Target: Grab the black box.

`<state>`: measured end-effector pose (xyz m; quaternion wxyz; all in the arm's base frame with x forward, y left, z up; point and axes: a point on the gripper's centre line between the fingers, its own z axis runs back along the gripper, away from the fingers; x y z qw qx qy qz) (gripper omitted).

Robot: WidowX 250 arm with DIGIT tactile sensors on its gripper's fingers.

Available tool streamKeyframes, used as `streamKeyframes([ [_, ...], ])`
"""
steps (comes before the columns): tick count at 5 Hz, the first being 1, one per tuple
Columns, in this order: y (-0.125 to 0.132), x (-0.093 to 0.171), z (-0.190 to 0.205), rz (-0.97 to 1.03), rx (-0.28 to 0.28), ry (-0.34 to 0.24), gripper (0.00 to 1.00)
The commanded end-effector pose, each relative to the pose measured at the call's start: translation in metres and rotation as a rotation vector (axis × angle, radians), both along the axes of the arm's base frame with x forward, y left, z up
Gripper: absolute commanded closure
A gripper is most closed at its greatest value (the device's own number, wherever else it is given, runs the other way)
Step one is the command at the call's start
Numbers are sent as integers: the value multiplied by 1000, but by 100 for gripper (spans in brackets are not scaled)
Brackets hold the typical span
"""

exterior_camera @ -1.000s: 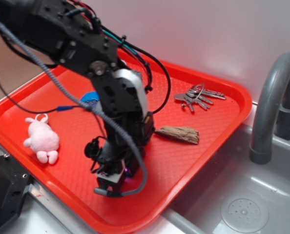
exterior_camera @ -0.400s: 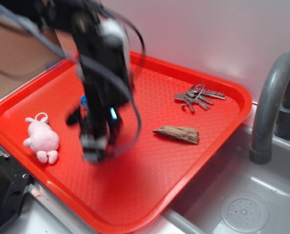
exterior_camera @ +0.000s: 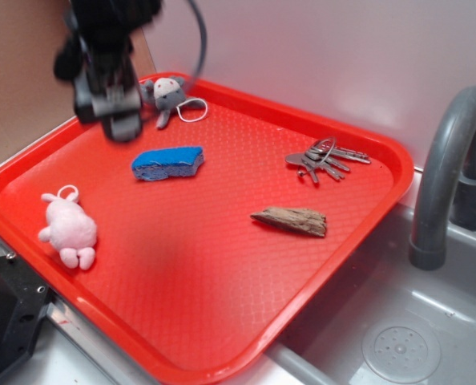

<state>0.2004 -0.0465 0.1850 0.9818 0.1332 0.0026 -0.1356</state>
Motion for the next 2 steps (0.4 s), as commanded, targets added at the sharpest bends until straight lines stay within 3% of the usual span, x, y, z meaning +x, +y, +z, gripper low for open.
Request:
streamKeyframes([
  [1, 3, -3, 59, 288, -55, -167, 100],
  [2, 8, -5, 88, 353, -103, -248, 100],
])
